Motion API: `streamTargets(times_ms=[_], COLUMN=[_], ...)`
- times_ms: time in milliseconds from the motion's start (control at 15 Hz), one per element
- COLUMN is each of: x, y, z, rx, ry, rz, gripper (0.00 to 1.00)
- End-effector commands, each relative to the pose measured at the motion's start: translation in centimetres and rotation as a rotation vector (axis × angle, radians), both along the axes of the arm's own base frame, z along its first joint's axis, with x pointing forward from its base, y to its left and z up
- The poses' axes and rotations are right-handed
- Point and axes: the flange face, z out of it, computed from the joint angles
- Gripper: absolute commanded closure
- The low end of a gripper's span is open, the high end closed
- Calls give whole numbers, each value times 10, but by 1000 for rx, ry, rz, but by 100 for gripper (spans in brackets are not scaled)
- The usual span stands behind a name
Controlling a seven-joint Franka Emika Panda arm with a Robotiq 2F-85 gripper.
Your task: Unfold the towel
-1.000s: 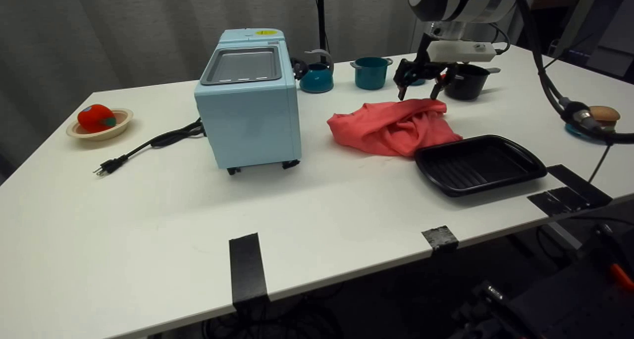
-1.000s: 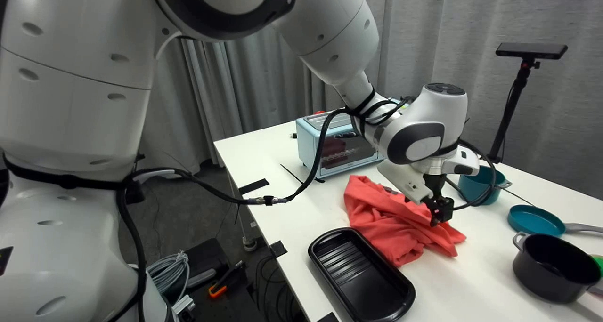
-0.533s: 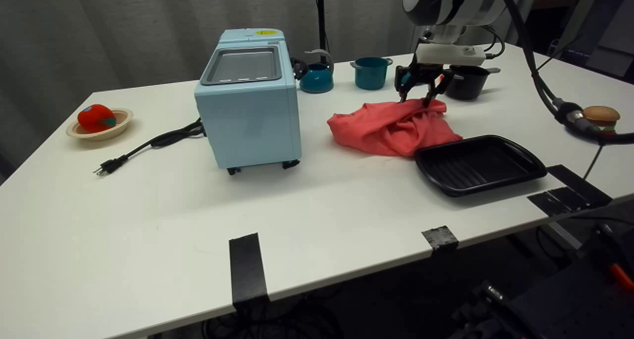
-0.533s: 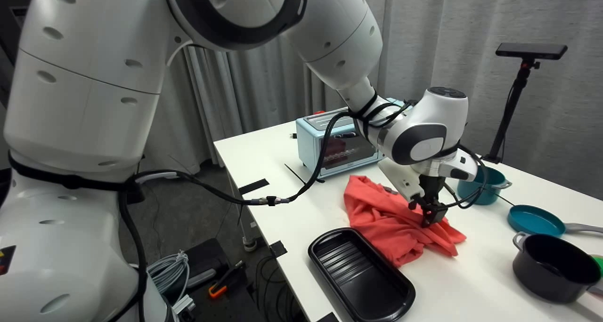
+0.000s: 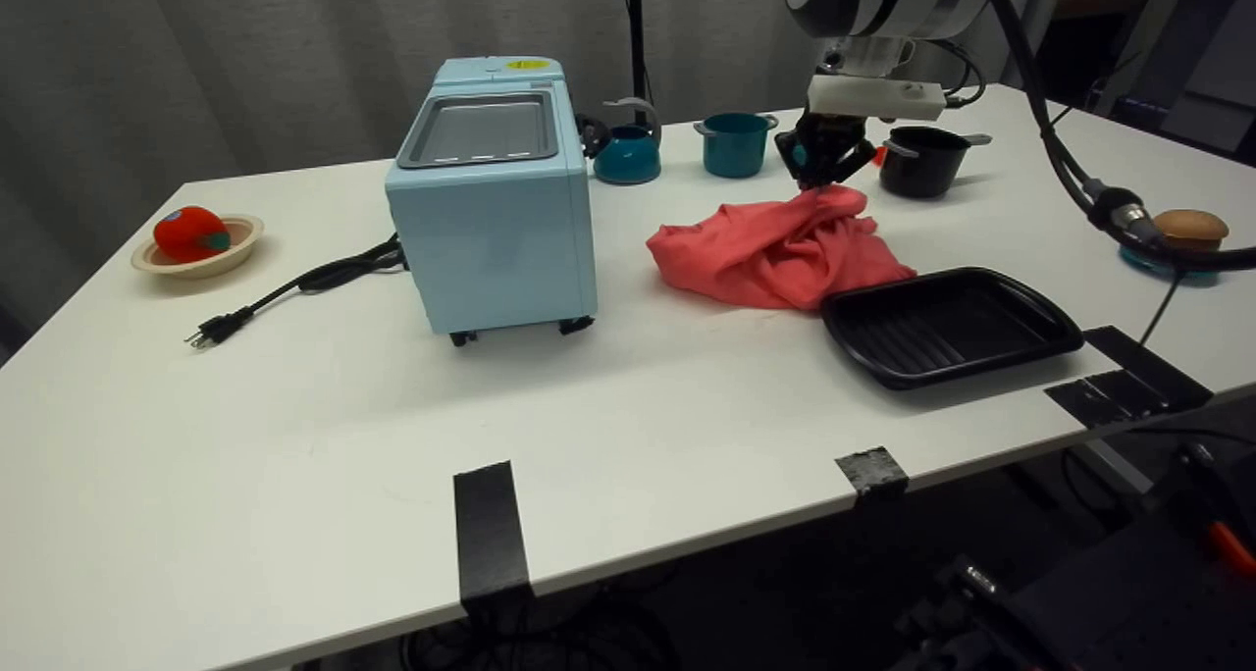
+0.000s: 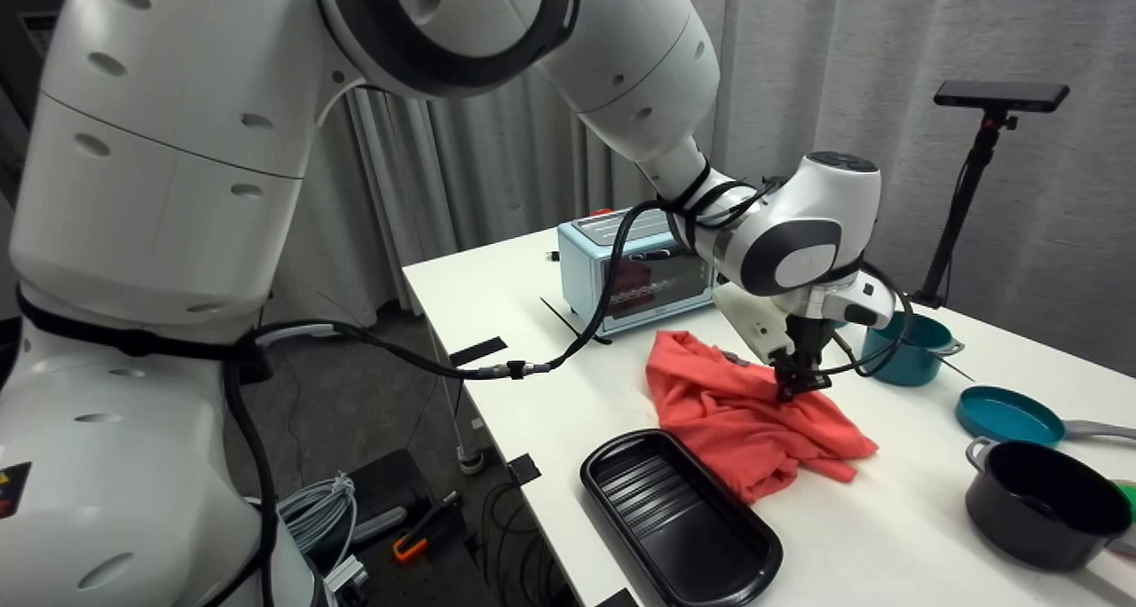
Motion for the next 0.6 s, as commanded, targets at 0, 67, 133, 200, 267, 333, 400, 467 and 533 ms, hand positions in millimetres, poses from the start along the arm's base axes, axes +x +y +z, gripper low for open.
streamTargets(times_ms=[0, 67, 133, 200, 267, 333, 400, 467, 533], x=[-13, -16, -20, -25, -30, -36, -42, -48, -54], y=[24, 36, 46, 60, 74, 88, 102, 116, 129], z=[28, 34, 39, 43, 45, 47, 49, 49, 49], rx=[16, 22, 19, 24, 28, 35, 45, 56, 69], ry=[-54, -84, -116, -145, -172, -198, -219, -236, -254], rz=[55, 100, 141, 190, 238, 288, 333, 374, 417], gripper=[100, 99, 99, 99, 99, 99, 99, 99, 99])
